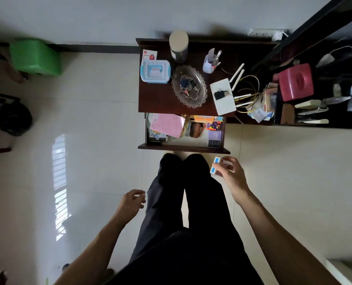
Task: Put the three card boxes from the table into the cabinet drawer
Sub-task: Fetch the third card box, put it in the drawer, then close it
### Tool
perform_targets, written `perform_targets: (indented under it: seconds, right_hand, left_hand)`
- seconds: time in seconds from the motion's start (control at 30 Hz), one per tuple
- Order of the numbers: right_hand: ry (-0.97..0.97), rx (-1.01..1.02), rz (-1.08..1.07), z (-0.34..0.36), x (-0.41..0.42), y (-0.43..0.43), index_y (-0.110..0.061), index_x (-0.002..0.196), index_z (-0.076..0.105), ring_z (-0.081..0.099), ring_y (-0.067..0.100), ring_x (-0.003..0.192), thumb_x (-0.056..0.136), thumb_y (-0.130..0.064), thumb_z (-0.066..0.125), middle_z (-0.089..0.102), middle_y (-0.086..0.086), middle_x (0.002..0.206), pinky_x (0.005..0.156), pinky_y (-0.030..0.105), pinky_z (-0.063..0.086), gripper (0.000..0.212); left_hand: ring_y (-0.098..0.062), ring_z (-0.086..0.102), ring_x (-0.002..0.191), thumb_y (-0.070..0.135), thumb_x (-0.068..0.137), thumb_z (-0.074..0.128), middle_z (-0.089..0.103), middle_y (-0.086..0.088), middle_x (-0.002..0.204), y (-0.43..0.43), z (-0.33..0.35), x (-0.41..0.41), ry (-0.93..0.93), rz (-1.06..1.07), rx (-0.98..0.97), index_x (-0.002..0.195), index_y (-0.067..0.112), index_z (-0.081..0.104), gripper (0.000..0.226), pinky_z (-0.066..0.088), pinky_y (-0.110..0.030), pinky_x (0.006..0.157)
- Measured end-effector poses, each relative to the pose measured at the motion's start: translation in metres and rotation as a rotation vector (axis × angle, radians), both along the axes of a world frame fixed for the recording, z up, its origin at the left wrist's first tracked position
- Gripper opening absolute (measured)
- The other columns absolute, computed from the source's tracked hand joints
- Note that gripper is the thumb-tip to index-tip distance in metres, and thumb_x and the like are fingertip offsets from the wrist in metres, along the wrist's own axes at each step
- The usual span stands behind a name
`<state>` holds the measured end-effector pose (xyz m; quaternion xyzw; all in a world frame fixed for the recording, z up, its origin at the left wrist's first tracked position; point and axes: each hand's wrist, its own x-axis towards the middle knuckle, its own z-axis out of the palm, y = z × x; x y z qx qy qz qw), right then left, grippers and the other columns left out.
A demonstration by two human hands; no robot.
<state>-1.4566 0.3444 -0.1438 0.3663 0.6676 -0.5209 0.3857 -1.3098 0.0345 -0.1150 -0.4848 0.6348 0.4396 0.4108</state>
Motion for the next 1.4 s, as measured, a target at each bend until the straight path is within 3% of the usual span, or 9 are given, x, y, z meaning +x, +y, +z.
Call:
perform_targets:
  seconds: [0.13, 0.27, 0.47, 0.6, 0.7, 0.77, 0.83, 1.1, 1.4]
  right_hand:
    - [-0.063, 0.061, 0.014, -0.070, -0.015, -0.010, -0.018, 0.114, 0.059, 0.067, 0.023, 0.105, 0.083, -0.029, 0.082, 0.064, 0.008, 0.118, 0.088, 0.033, 0.059, 0.040]
    - [-0.066, 0.111, 0.080, -0.148, -0.026, -0.020, -0.021, 0.114, 0.059, 0.069, 0.014, 0.098, 0.080, -0.031, 0.085, 0.065, -0.001, 0.110, 0.064, 0.014, 0.052, 0.043]
    - [0.017, 0.217, 0.185, -0.294, -0.033, -0.023, -0.012, 0.118, 0.060, 0.069, 0.029, 0.109, 0.080, -0.025, 0.086, 0.064, 0.013, 0.123, 0.089, 0.048, 0.061, 0.048]
    - [0.145, 0.325, 0.301, -0.388, -0.029, -0.019, -0.011, 0.113, 0.062, 0.068, 0.031, 0.109, 0.075, -0.023, 0.089, 0.063, 0.018, 0.127, 0.089, 0.048, 0.061, 0.048]
    - [0.173, 0.406, 0.338, -0.436, -0.027, -0.017, -0.012, 0.118, 0.061, 0.065, 0.030, 0.109, 0.073, -0.027, 0.090, 0.054, 0.017, 0.134, 0.080, 0.033, 0.062, 0.055]
    - [0.136, 0.481, 0.409, -0.454, -0.026, -0.014, -0.018, 0.118, 0.059, 0.061, 0.027, 0.106, 0.073, -0.034, 0.088, 0.046, 0.015, 0.133, 0.066, 0.017, 0.051, 0.056]
    - [0.096, 0.546, 0.517, -0.465, -0.024, -0.010, -0.022, 0.118, 0.055, 0.061, 0.029, 0.102, 0.073, -0.038, 0.086, 0.043, 0.014, 0.130, 0.067, 0.024, 0.053, 0.057]
    - [0.093, 0.752, 0.791, -0.490, -0.033, 0.003, -0.019, 0.114, 0.049, 0.062, 0.037, 0.098, 0.077, -0.048, 0.078, 0.056, 0.018, 0.114, 0.078, 0.037, 0.048, 0.055]
    - [0.043, 0.868, 0.992, -0.514, -0.044, 0.001, -0.013, 0.131, 0.050, 0.049, 0.038, 0.121, 0.083, -0.046, 0.075, 0.043, 0.019, 0.131, 0.094, 0.049, 0.049, 0.063]
  left_hand:
    - [-0.012, 0.064, 0.061, 0.019, 0.093, 0.054, 0.073, -0.007, 0.083, 0.002, -0.066, -0.036, -0.003, 0.108, 0.019, 0.097, 0.017, 0.067, 0.013, 0.047, -0.024, 0.058]
    - [-0.021, 0.061, 0.066, 0.017, 0.096, 0.053, 0.069, -0.016, 0.089, 0.004, -0.146, -0.057, -0.066, 0.253, 0.026, 0.105, 0.008, 0.065, 0.018, 0.047, -0.026, 0.058]
    - [-0.022, 0.057, 0.062, 0.014, 0.095, 0.054, 0.065, -0.019, 0.090, 0.007, -0.305, -0.074, -0.174, 0.520, 0.051, 0.112, 0.002, 0.058, 0.021, 0.047, -0.020, 0.043]
    - [-0.024, 0.067, 0.069, 0.030, 0.092, 0.061, 0.071, -0.016, 0.088, 0.008, -0.408, -0.083, -0.146, 0.652, 0.049, 0.101, 0.007, 0.059, 0.024, 0.054, -0.027, 0.059]
    - [-0.019, 0.071, 0.062, 0.038, 0.092, 0.062, 0.073, -0.014, 0.081, 0.008, -0.459, -0.090, -0.109, 0.705, -0.002, 0.093, 0.011, 0.060, 0.027, 0.055, -0.019, 0.046]
    - [-0.010, 0.067, 0.045, 0.034, 0.096, 0.056, 0.071, -0.010, 0.071, 0.010, -0.475, -0.092, -0.101, 0.701, -0.023, 0.095, 0.008, 0.059, 0.026, 0.049, -0.014, 0.038]
    - [-0.004, 0.061, 0.035, 0.028, 0.098, 0.052, 0.068, -0.005, 0.056, 0.011, -0.484, -0.091, -0.099, 0.684, -0.041, 0.091, 0.007, 0.057, 0.022, 0.046, -0.012, 0.036]
    - [-0.016, 0.069, 0.051, 0.022, 0.091, 0.063, 0.072, -0.006, 0.055, -0.003, -0.492, -0.090, -0.115, 0.642, -0.065, 0.083, 0.005, 0.062, 0.019, 0.049, -0.016, 0.038]
    - [-0.016, 0.071, 0.056, 0.023, 0.090, 0.066, 0.076, -0.007, 0.066, -0.003, -0.497, -0.084, -0.094, 0.619, -0.074, 0.084, 0.008, 0.064, 0.017, 0.051, -0.018, 0.041]
